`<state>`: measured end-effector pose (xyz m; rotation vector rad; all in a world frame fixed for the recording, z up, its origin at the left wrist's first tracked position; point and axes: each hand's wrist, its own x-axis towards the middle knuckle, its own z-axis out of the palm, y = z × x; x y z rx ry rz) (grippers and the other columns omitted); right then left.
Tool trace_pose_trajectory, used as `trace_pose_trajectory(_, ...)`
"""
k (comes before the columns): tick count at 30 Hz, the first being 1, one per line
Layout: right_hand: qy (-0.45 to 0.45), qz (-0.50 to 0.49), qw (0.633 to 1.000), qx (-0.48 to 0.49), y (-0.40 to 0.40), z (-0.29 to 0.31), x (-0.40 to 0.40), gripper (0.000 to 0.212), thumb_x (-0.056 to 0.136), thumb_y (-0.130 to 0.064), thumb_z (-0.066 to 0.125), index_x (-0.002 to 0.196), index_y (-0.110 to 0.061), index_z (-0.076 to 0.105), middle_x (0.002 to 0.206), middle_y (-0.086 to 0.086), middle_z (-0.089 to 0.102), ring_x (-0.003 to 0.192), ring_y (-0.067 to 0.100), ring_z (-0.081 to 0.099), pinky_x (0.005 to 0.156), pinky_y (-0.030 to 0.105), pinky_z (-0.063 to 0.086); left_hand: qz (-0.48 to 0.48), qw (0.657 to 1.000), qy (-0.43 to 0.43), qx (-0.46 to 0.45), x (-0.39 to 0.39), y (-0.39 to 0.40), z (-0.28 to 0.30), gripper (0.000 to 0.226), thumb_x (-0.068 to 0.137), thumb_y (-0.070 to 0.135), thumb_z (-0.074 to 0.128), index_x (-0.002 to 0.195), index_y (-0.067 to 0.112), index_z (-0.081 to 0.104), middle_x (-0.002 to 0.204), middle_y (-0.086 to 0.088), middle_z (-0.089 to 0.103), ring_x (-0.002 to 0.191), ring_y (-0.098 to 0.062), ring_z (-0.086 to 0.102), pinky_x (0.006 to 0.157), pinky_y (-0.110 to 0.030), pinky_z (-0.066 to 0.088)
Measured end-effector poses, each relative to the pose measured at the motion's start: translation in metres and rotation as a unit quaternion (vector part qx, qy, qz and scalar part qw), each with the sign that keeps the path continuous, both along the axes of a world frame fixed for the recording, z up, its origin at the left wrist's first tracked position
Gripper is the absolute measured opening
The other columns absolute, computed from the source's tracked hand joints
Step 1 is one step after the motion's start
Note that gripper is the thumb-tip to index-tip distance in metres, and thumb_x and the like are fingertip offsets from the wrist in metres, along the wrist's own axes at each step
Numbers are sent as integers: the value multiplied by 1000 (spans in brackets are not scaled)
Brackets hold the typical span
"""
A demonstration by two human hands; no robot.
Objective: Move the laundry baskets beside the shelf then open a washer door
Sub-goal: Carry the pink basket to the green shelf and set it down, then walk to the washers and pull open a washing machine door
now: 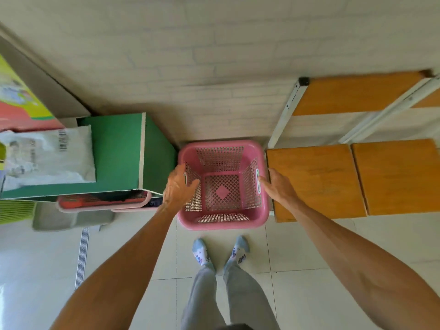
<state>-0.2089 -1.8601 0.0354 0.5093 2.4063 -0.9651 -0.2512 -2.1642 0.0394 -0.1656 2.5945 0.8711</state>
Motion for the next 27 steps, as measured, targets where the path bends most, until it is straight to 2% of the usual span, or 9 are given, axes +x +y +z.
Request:
trace_pose_trajectory(1,5,-1,1000,2,-1,21,5,50,107,-43,47,144,-9,53,120,12,71,91,25,74,69,31,62,-34,999,-5,-23,4,2,18,69,91,34,70,148,9,40,137,-19,55,126,-36,55,103,-54,50)
trace_pose_trajectory(2,10,5,1000,5,-2,40,10,49,108,-46,44,138,-9,57,118,12,72,91,26,73,68,30,60,-70,996,-8,-48,8,5,36,75,92,38,68,152,10,35,149,-20,45,138,-37,44,112,-55,42)
trace_pose_trajectory(5,16,11,999,26,-4,89,26,52,109,-49,39,121,-5,63,118,21,70,107,38,70,86,45,58,-159,983,-1,-92,15,10,84,86,93,49,64,159,13,21,166,-13,19,153,-32,20,122,-54,27)
trace_pose_trajectory(8,19,6,998,67,-4,126,41,66,108,-53,35,140,1,55,143,25,58,132,43,56,105,52,48,-216,970,43,-106,8,14,122,86,93,54,61,159,13,23,167,-13,18,154,-32,18,123,-52,24)
trace_pose_trajectory(11,13,-1,995,98,-1,156,60,70,108,-57,30,158,-8,38,163,16,38,151,35,35,121,50,34,-259,956,67,-120,-3,19,155,85,93,59,57,158,14,24,166,-15,19,153,-34,18,123,-53,23)
trace_pose_trajectory(14,21,-36,992,115,6,180,83,68,108,-55,31,158,-10,39,162,15,40,150,33,36,119,47,34,-307,940,79,-129,-11,28,183,87,93,62,55,160,19,20,169,-10,12,154,-34,16,123,-55,23)
trace_pose_trajectory(19,32,-119,983,140,20,212,135,71,108,-58,29,160,-11,34,166,12,34,154,32,29,122,54,30,-400,900,112,-132,-7,60,211,87,94,64,51,160,17,20,169,-11,13,155,-34,14,124,-52,20)
trace_pose_trajectory(24,28,-212,960,178,46,233,213,66,108,-57,30,154,-12,45,156,13,47,145,33,42,116,54,38,-495,850,117,-137,24,119,224,85,95,62,51,160,17,19,169,-10,11,155,-32,12,124,-52,20)
trace_pose_trajectory(27,7,-285,938,197,64,242,270,64,107,-57,30,153,-14,46,154,12,48,144,33,42,116,52,35,-547,817,130,-129,52,163,234,87,95,64,50,161,17,18,169,-9,11,156,-29,12,123,-49,20)
